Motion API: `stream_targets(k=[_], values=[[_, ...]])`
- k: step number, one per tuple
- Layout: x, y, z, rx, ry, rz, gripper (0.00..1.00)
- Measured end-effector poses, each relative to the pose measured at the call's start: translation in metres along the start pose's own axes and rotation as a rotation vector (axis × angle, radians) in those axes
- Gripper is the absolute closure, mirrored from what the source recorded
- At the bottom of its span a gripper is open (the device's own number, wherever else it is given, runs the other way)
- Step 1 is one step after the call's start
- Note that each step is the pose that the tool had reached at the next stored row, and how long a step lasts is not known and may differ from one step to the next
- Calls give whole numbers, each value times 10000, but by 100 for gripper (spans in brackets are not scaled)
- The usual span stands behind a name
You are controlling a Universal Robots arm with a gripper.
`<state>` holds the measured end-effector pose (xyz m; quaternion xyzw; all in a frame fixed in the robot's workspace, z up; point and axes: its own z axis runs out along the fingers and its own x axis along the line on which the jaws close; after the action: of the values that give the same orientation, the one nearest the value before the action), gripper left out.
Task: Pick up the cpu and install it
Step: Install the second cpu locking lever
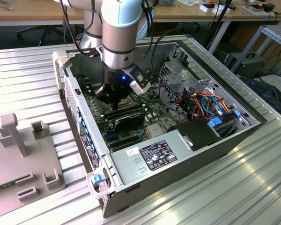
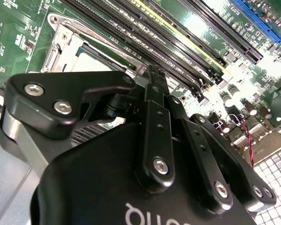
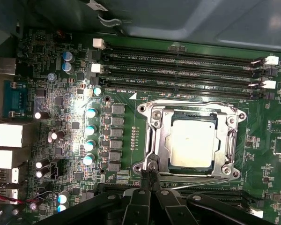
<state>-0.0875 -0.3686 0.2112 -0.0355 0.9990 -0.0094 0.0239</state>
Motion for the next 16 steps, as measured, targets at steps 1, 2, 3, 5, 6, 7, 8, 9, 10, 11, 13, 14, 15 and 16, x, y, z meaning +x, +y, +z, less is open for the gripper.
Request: stream_targets(k=[1,2,3,5,6,7,8,9,10,11,13,14,15,16], values=[[0,0,1,-1,-1,0,89],[0,0,1,-1,-2,0,89],[0,0,1,-1,-2,0,89],[0,0,1,-1,-2,-1,89],[2,1,2,-4,-9,1,89],[3,1,2,-5,-12,0,89],[5,1,2,-5,-15,0,89],[7,1,1,-4,-15,0,89],[11,1,2,-5,-17,1,89],[15,2,2,-6,-17,1,89],[33,2,7,-3,-17,0,89],[35,2,12,-1,-21,-1,89],[35,2,15,-1,-24,-1,89],[36,3,17,-2,-29,0,89]])
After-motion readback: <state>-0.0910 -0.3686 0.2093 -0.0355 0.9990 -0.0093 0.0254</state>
